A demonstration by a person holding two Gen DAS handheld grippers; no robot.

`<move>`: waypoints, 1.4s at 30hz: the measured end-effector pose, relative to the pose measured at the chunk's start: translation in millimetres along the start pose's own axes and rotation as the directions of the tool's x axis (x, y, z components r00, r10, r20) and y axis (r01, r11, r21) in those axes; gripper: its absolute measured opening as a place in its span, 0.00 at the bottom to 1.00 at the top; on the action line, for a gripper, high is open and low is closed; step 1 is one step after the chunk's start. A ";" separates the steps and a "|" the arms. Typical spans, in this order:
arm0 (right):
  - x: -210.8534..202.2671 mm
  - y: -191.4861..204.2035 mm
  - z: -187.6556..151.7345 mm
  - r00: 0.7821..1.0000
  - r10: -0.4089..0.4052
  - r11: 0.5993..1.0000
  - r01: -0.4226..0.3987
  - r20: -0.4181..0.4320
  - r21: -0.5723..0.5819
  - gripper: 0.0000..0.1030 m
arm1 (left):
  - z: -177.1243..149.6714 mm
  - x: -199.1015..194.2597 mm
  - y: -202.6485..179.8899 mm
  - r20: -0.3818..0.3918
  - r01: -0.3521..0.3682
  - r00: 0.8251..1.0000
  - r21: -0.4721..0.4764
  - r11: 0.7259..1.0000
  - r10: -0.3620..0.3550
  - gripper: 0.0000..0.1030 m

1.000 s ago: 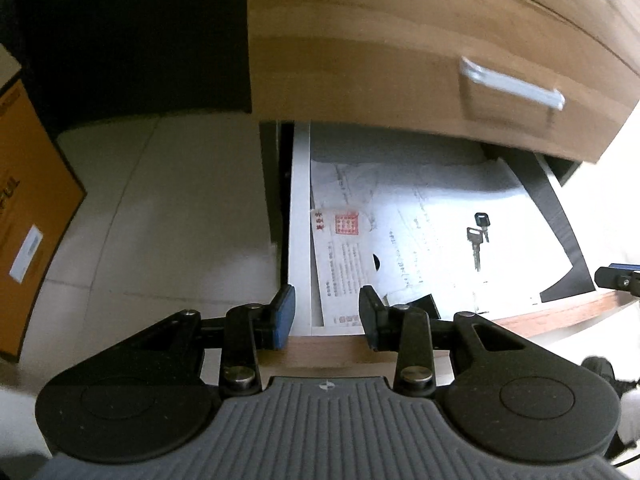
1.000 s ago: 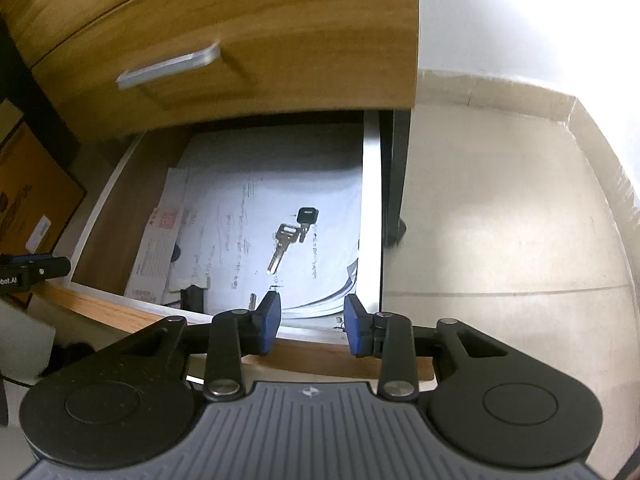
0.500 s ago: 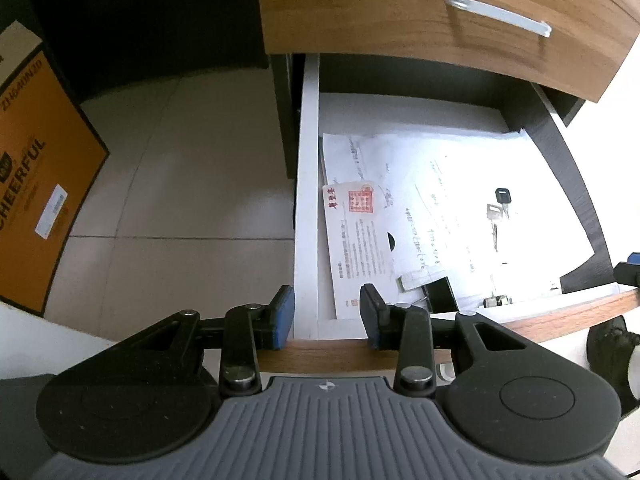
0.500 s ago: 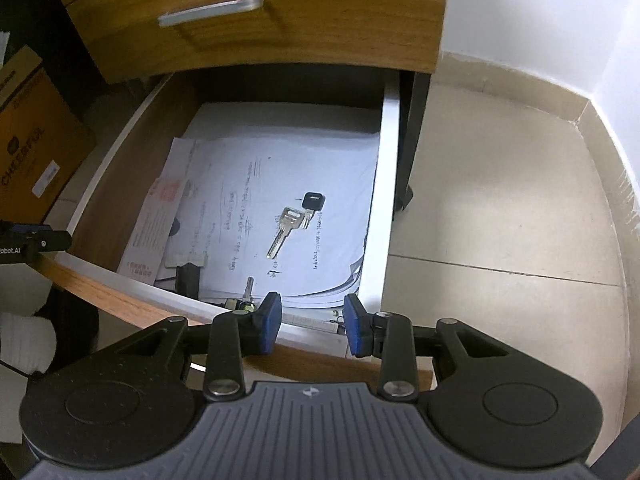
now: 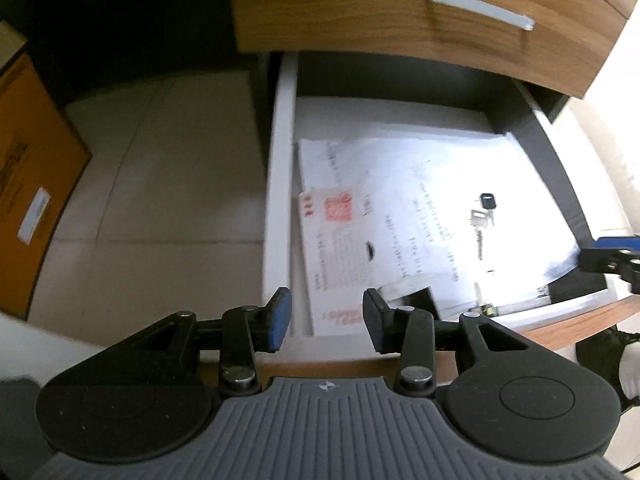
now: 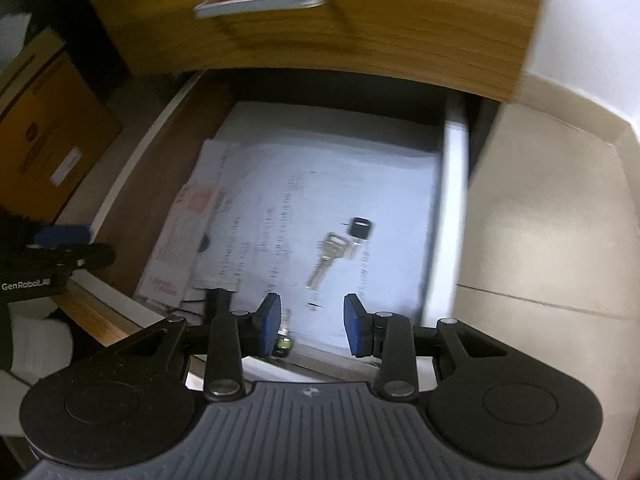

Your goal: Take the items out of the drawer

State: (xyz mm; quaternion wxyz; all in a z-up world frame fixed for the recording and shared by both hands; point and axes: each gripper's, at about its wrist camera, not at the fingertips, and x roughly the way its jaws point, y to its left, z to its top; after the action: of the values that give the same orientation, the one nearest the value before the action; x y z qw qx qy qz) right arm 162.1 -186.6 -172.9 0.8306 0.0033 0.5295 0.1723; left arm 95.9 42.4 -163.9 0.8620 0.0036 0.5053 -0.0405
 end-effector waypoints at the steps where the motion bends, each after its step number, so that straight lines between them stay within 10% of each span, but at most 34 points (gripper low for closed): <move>1: 4.1 1.7 4.1 0.999 0.027 1.000 -0.027 -0.019 -0.015 0.39 | 2.2 -0.1 -2.7 0.006 0.009 1.000 0.013 1.000 -0.009 0.42; 9: 47.0 13.6 29.4 0.963 0.158 0.983 -0.175 -0.216 -0.061 0.45 | 15.5 4.1 -25.2 -0.034 0.143 0.990 0.150 0.978 -0.140 0.50; 19: 93.8 41.2 47.2 0.927 0.179 0.980 -0.199 -0.330 -0.026 0.45 | 15.4 4.7 -46.9 -0.116 0.135 0.989 0.400 0.906 -0.096 0.62; 25: 86.5 38.6 54.7 0.950 0.118 0.989 -0.138 -0.290 -0.051 0.45 | 24.0 18.0 -33.9 -0.179 0.143 0.980 0.334 0.932 -0.086 0.62; 32: 43.1 10.9 51.6 0.980 0.019 0.999 -0.024 -0.199 -0.023 0.45 | 41.4 43.4 -21.4 -0.232 0.180 0.959 0.044 0.983 -0.165 0.54; 42: 9.0 -9.0 55.7 0.992 0.036 0.999 -0.035 -0.121 0.015 0.45 | 52.7 93.1 -42.8 -0.428 0.221 0.877 -0.044 0.974 -0.219 0.46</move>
State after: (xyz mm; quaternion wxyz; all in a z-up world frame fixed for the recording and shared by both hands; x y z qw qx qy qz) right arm 217.1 -182.6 -158.0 0.7937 0.0076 0.5800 0.1835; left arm 183.9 -8.9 -217.8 0.7190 -0.0423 0.6799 -0.1378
